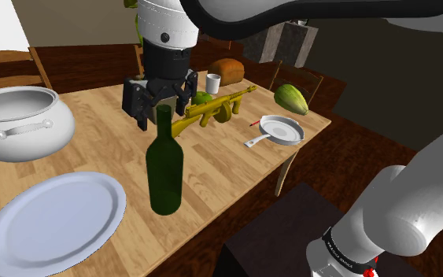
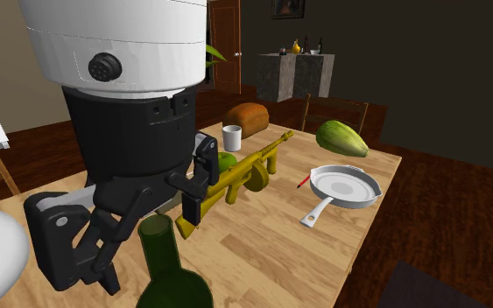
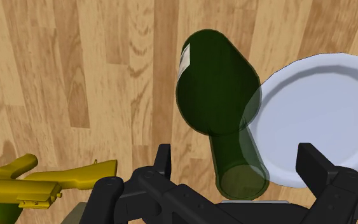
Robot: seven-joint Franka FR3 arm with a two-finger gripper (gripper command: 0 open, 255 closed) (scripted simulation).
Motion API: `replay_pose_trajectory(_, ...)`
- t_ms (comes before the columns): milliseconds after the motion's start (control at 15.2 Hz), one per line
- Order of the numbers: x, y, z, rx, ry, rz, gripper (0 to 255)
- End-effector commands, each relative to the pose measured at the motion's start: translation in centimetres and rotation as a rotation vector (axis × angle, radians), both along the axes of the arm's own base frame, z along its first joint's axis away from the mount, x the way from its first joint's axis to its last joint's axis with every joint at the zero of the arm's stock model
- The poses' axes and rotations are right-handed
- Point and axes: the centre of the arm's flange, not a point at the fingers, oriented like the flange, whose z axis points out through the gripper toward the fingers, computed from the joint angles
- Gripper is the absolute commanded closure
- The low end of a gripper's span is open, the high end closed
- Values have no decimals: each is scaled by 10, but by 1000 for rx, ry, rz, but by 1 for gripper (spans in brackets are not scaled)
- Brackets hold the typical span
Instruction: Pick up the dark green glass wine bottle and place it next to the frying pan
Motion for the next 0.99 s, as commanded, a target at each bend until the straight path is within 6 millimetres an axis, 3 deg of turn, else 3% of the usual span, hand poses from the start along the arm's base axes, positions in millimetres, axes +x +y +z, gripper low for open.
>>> replay_pose_trajectory(0,0,0,0,0,0,0,0)
replay_pose_trajectory(132,0,0,0,0,0,0,0)
replay_pose_trajectory(198,0,0,0,0,0,0,255)
replay_pose_trajectory(792,0,0,0,0,0,0,255)
replay_pose_trajectory(924,0,0,10,0,0,0,255)
